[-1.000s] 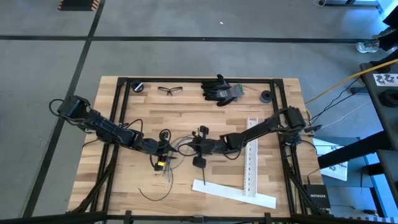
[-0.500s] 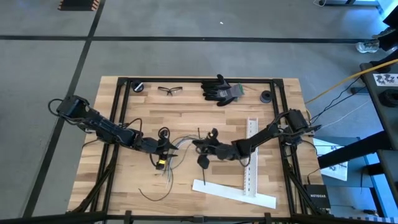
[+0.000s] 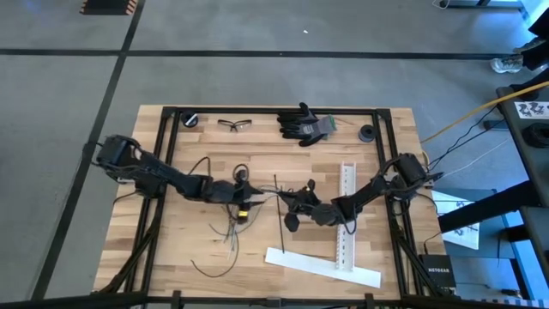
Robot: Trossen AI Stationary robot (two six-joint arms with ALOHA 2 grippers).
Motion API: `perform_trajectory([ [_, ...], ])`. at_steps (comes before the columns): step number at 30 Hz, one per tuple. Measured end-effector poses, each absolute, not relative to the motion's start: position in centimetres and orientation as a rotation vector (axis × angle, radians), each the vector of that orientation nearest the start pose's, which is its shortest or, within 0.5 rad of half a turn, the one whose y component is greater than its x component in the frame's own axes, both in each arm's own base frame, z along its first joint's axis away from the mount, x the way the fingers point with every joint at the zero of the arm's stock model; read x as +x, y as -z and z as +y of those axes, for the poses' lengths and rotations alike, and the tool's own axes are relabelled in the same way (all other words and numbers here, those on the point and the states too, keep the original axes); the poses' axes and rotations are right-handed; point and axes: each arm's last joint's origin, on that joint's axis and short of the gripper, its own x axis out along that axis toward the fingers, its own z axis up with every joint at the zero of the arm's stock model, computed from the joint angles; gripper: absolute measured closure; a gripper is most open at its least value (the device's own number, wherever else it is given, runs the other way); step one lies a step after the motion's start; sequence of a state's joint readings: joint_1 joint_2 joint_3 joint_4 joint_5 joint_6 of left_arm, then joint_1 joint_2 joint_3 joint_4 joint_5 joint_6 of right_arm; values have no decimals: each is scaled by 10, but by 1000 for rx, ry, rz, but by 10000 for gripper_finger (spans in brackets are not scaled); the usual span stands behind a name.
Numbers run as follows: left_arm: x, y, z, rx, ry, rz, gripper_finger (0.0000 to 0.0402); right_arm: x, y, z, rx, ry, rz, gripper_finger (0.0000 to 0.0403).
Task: Ziptie cables
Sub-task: Wrap the cable wires with the black zip tie
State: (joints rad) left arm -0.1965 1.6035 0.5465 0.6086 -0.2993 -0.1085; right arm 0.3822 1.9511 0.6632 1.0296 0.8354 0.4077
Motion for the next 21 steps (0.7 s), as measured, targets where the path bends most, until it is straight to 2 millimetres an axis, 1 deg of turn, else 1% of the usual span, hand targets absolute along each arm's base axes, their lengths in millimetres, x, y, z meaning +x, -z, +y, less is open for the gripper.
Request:
perform_trajectory([
  [2, 299, -144, -45, 9, -138, 419, 269, 312, -108, 105, 233, 479, 121, 403],
  [5, 317, -143, -42, -22, -162, 427, 253, 311, -108, 106, 224, 489, 120, 403],
  [9, 334, -143, -42, -112, -190, 420, 228, 311, -108, 107, 225, 486, 118, 403],
  [12, 342, -142, -44, -175, -200, 410, 218, 311, -109, 107, 227, 486, 115, 403],
  [15, 346, -140, -47, -195, -198, 410, 217, 311, -109, 107, 233, 486, 107, 403],
  [18, 350, -137, -49, -193, -195, 415, 225, 311, -110, 107, 236, 486, 103, 403],
  [21, 353, -136, -49, -188, -204, 402, 241, 311, -110, 107, 237, 486, 102, 403],
])
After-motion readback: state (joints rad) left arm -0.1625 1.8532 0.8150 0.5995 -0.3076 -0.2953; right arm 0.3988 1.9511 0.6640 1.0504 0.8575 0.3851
